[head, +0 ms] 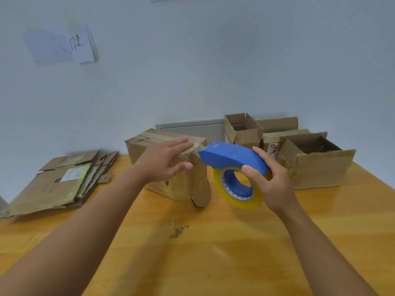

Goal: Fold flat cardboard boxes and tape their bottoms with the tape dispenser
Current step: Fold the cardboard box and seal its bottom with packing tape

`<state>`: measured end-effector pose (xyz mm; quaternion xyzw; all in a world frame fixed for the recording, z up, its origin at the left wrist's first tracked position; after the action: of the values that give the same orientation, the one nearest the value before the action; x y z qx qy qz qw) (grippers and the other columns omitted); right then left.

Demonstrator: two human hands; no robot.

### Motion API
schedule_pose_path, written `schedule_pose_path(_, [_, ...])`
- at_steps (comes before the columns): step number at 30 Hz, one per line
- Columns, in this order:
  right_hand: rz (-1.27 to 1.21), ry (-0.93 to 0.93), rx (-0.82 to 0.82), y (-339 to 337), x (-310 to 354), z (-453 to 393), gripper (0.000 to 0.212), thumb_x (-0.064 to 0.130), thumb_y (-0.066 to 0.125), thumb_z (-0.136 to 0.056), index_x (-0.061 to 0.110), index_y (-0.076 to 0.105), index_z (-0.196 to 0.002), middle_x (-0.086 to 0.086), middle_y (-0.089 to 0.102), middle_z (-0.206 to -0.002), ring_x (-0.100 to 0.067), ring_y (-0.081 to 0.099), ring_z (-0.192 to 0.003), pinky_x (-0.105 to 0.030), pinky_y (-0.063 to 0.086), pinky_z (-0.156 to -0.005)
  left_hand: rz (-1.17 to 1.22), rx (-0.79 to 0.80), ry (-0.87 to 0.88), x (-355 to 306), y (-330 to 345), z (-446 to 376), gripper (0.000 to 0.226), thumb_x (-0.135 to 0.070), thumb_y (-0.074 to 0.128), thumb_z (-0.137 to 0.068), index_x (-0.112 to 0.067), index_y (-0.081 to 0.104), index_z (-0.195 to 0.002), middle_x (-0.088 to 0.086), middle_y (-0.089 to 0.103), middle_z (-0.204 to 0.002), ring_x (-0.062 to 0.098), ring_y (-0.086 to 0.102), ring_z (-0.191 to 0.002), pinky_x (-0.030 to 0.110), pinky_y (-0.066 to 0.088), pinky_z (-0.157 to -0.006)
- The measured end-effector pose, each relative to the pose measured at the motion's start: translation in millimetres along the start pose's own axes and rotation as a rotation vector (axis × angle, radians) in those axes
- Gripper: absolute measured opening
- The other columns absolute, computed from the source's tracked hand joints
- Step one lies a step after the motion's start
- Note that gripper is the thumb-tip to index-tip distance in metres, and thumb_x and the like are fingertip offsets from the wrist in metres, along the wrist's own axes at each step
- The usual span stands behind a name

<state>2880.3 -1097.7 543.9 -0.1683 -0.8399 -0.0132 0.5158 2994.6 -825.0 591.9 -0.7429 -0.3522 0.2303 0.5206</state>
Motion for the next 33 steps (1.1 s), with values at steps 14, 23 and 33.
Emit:
schedule_pose_path(14, [0.410, 0.032, 0.254, 7, 36, -46, 0.064, 0.060, 0.063, -0.088, 0.027, 0.053, -0.141, 0.003, 0.055, -0.131, -0.017, 0.054, -0.110, -0.025, 0.042, -0.083, 0.020, -0.067, 0.028, -11, -4, 12, 0.061, -0.068, 0.041, -0.091, -0.046, 0.035, -0.148, -0.010, 0.035, -0.157, 0.012, 0.032, -0.144, 0.037, 0.040, -0.105])
schedule_pose_path(23, [0.570, 0.200, 0.236, 14, 4, -40, 0.063, 0.064, 0.064, -0.084, 0.021, 0.059, -0.130, 0.001, 0.059, -0.118, -0.017, 0.055, -0.095, -0.023, 0.043, -0.068, 0.053, -0.059, 0.033, -14, -6, 12, 0.058, -0.062, 0.042, -0.094, -0.042, 0.036, -0.148, -0.008, 0.035, -0.157, 0.014, 0.028, -0.146, 0.036, 0.023, -0.115])
schedule_pose_path(33, [0.505, 0.167, -0.168, 23, -34, -11, 0.074, 0.057, 0.068, -0.085, 0.019, 0.045, -0.146, -0.004, 0.060, -0.129, -0.023, 0.057, -0.108, -0.039, 0.053, -0.082, 0.230, -0.195, -0.229, -18, -12, 16, 0.051, -0.068, 0.038, -0.092, -0.026, 0.057, -0.115, -0.013, 0.059, -0.113, 0.009, 0.051, -0.102, 0.030, 0.041, -0.078])
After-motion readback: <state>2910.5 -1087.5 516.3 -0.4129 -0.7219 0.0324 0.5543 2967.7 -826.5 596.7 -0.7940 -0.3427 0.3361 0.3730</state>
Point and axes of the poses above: each hand's wrist, its own z-axis away from the middle knuckle, its own y-axis out of the palm, x = y × z, the point moved 4 cm from there along -z, towards the middle knuckle
